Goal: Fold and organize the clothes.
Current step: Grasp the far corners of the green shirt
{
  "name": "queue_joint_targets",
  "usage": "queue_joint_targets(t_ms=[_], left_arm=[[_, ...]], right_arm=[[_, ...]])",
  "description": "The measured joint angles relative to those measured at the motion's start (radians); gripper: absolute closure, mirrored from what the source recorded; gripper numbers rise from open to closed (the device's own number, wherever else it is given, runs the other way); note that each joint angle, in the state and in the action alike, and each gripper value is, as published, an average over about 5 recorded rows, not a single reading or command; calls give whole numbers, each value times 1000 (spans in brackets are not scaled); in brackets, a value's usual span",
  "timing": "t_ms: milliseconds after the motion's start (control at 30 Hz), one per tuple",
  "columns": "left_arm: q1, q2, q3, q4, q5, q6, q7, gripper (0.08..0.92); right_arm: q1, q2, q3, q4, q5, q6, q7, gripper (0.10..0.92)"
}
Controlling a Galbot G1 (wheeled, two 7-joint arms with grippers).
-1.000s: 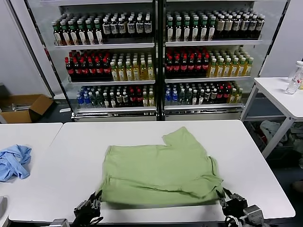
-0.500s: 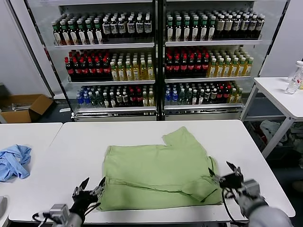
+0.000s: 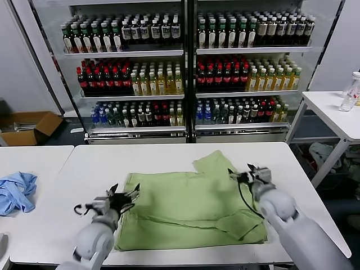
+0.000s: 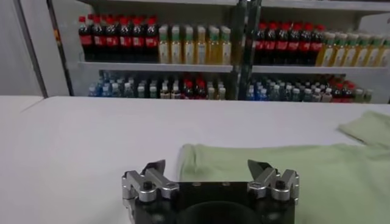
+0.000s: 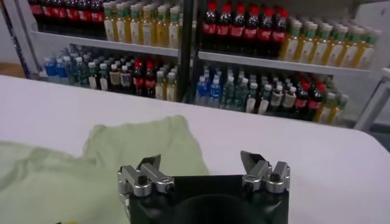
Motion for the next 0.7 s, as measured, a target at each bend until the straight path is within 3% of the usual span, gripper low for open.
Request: queue_joint_targets(t_ms=[233, 533, 700], left_arm=[[-144, 0, 59, 151, 2, 9, -15, 177], [-202, 19, 97, 222, -46, 50, -31, 179], [-204, 25, 107, 225, -87, 67, -26, 285]], right_arm=[[131, 77, -86, -178, 13, -15, -18, 203], [210, 142, -134, -342, 4, -22, -19, 203], [229, 157, -143, -391, -4, -20, -26, 275]])
